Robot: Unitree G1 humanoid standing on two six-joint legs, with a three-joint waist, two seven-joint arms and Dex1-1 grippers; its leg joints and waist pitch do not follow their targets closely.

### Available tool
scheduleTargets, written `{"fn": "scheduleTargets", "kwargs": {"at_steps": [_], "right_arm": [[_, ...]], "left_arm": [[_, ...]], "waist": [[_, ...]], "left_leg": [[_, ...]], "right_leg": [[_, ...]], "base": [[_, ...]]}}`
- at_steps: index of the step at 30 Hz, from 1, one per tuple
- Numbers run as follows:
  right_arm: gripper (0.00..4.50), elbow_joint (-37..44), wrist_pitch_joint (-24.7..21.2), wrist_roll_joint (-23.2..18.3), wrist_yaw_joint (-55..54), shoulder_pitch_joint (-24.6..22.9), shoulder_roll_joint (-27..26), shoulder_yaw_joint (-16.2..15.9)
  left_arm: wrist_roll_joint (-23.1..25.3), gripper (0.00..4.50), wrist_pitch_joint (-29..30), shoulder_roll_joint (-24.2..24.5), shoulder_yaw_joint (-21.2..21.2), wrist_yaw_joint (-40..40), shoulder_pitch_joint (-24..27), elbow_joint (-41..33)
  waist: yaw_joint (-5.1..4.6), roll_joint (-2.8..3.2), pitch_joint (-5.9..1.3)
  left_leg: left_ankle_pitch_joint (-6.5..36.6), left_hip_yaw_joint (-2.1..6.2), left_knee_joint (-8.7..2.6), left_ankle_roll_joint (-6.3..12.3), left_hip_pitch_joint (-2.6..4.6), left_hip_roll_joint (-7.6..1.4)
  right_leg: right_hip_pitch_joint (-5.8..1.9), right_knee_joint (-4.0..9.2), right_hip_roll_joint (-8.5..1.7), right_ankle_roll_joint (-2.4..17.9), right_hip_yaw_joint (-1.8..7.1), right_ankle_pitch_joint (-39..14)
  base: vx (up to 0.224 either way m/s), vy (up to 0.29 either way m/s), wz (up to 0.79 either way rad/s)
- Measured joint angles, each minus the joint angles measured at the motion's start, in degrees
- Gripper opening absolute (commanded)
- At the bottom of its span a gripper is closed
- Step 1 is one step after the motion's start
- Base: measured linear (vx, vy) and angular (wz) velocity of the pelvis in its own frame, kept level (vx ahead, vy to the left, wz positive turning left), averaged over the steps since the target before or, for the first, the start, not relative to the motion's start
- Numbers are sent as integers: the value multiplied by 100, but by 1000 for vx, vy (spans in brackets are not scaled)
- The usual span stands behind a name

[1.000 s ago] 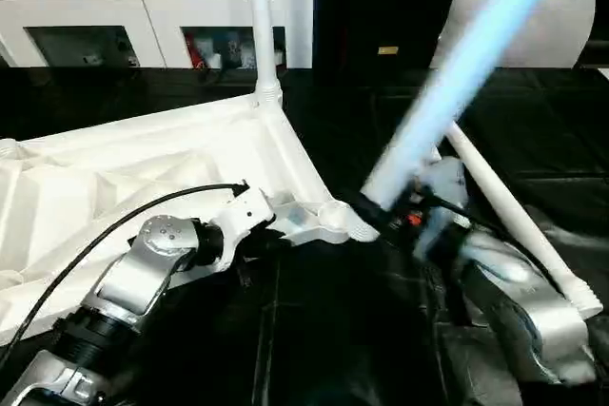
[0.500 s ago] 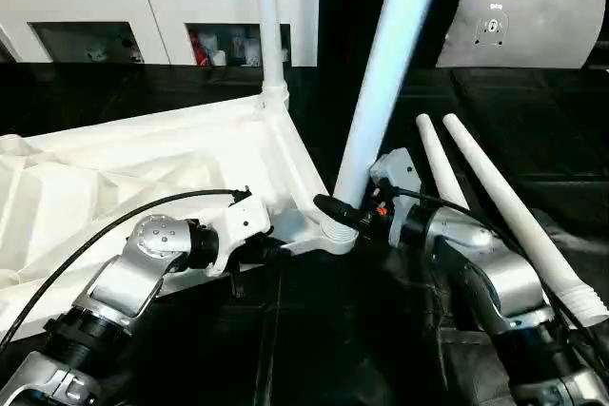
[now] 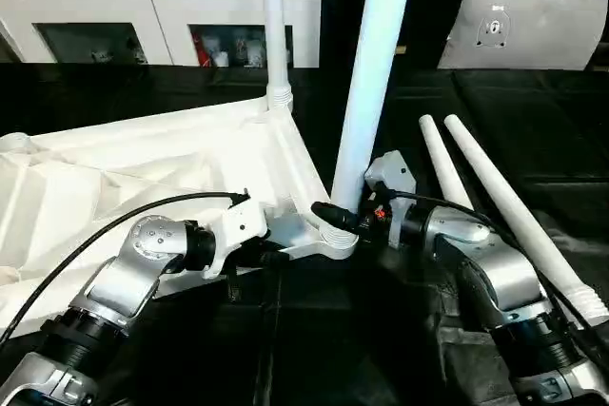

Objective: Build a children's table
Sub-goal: Insert table leg to table base

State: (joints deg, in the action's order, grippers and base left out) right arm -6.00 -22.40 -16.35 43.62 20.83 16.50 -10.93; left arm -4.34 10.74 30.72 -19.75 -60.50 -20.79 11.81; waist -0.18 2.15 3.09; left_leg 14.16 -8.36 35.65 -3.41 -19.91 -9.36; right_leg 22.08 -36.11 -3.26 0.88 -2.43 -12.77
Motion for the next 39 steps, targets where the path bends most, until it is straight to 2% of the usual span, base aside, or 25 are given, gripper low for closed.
{"fn": "scheduleTargets", "kwargs": {"at_steps": [3, 9, 13, 17, 25, 30, 34, 35, 39], "right_arm": [[192, -228, 15, -341, -55, -158, -200, 294], [192, -140, 245, -497, -63, -497, -277, 429], [192, -129, 663, -99, 12, -512, -86, 109], [192, -185, 1096, 565, 163, -229, 229, -476], [191, -340, 1136, 672, 679, 7, 404, -598], [191, -311, 1095, 452, 1018, -48, 481, -573], [191, -219, 978, 251, 1163, -118, 501, -478], [191, -131, 967, 242, 1169, -162, 508, -456], [191, 121, 967, 222, 1173, -313, 531, -440]], "left_arm": [[11, 0, -54, -17, 4, 0, 0, 41], [42, 0, -122, -44, 3, -54, 0, 85], [44, 0, -185, -47, 1, -69, 1, 162], [74, 0, -253, -49, 0, -82, -2, 245], [103, 0, -268, -36, -8, -192, -5, 248], [66, 0, -325, 36, 4, -446, -8, 248], [11, 0, -275, 42, 14, -660, -102, 255], [-22, 0, -256, 42, 13, -727, -159, 280], [-50, 0, -276, 39, 10, -934, -319, 461]], "waist": [[2, 10, -6], [43, 28, -18], [39, 39, -37], [23, 28, -50], [22, -21, -78], [30, -48, -58], [38, -78, 13], [43, -84, 51], [55, -76, 75]], "left_leg": [[-2, -3, 0, -3, 1, -1], [-4, -7, -1, -5, 1, -7], [-7, -11, 0, -3, 5, -8], [6, -13, -1, -34, 32, -11], [7, -21, -11, -34, 38, -15], [7, -23, -26, -35, 41, -15], [8, -34, -45, -37, 43, -16], [8, -37, -52, -37, 42, -17], [4, -54, -114, -38, 46, -17]], "right_leg": [[0, -1, 0, 0, 1, 0], [-1, -1, 0, 1, -5, 0], [-5, -1, -1, 1, -3, 0], [-24, -3, 0, 3, -3, 1], [-25, 1, 2, 4, 0, 1], [-23, 10, 2, 6, 0, -3], [-24, 26, 2, 6, 5, -3], [-24, 33, 2, 6, 6, -3], [-27, 93, 1, 7, 5, -2]], "base": [[0, 0, 0], [0, 0, 0], [0, 0, 0], [0, 0, 0], [0, 0, 0], [0, 0, 0], [0, 0, 0], [0, 0, 0], [0, 0, 0]]}}
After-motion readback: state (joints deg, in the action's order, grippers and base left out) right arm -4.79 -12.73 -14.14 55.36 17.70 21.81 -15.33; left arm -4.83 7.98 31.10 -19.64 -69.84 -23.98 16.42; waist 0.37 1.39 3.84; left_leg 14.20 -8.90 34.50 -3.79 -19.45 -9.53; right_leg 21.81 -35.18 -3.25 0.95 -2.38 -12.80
